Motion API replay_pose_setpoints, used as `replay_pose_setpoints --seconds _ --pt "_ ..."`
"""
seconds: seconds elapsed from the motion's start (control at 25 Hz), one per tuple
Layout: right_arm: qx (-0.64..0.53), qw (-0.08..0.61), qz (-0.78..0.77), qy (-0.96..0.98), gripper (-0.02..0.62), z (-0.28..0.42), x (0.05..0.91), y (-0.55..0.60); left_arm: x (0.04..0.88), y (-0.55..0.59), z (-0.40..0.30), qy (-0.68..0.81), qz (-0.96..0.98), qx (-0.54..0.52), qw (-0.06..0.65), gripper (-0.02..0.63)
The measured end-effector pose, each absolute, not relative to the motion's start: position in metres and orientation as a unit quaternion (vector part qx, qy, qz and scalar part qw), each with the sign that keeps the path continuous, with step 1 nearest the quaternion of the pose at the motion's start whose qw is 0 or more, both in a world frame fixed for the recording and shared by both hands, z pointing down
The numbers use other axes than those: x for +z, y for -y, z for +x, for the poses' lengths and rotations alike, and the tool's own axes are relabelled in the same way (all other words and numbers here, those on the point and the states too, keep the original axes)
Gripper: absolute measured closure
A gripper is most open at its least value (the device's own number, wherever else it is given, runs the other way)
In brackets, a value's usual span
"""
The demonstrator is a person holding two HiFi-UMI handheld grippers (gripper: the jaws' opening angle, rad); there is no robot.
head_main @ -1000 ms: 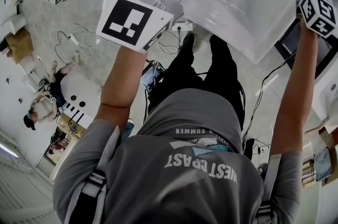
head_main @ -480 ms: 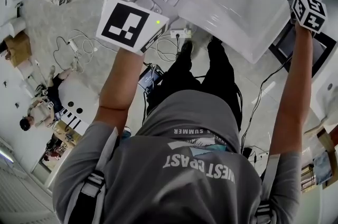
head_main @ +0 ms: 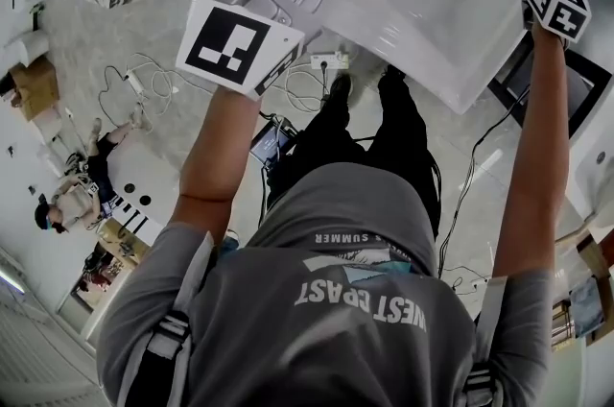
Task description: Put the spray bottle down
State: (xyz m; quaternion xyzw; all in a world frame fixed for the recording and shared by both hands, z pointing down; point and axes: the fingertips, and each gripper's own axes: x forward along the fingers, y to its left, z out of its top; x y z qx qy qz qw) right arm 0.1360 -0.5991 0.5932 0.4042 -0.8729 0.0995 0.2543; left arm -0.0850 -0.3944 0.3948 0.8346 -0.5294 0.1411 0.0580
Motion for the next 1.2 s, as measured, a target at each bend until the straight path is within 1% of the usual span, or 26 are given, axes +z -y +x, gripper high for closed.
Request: replay_pose_setpoints --seconds 0.28,0.52,0.6,0.68,0.8,0.88,0.96,1.04,1.08,1.12,1.2 --pt "0.105 0.261 0.404 0.87 0.205 0.143 0.593 0.588 0.383 0.392 -0.086 0.531 0.834 0.138 0.05 0.603" --pt "0.101 0.259 0.405 0.871 0.207 0.145 0.575 0.578 0.368 0.386 -0.089 0.533 0.834 0.135 0.043 0.603" --pt "0.098 0.256 0.406 0.871 0.214 0.147 0.563 0.573 0.361 0.384 -0.089 0.534 0.834 0.132 0.039 0.603" --pt "0.096 0.25 0.411 0.871 0.235 0.152 0.549 0.567 0.351 0.381 -0.09 0.534 0.835 0.128 0.034 0.603" --pt "0.094 0.232 0.423 0.871 0.292 0.157 0.521 0.555 0.337 0.375 -0.092 0.535 0.835 0.122 0.024 0.603" --pt "0.096 0.219 0.432 0.87 0.348 0.16 0.502 0.545 0.328 0.367 -0.094 0.536 0.836 0.117 0.018 0.603" --pt "0.096 0.204 0.439 0.87 0.43 0.161 0.483 0.532 0.319 0.358 -0.097 0.535 0.837 0.114 0.013 0.603" --pt "0.095 0.185 0.439 0.874 0.541 0.159 0.462 0.517 0.31 0.349 -0.101 0.535 0.837 0.111 0.008 0.603" --pt "0.094 0.173 0.437 0.877 0.583 0.157 0.45 0.509 0.306 0.344 -0.103 0.536 0.837 0.11 0.006 0.603" --pt "0.092 0.162 0.436 0.881 0.594 0.155 0.437 0.501 0.301 0.339 -0.106 0.536 0.837 0.108 0.003 0.603" --pt "0.084 0.144 0.433 0.886 0.594 0.152 0.41 0.485 0.29 0.328 -0.109 0.538 0.837 0.104 -0.003 0.603"
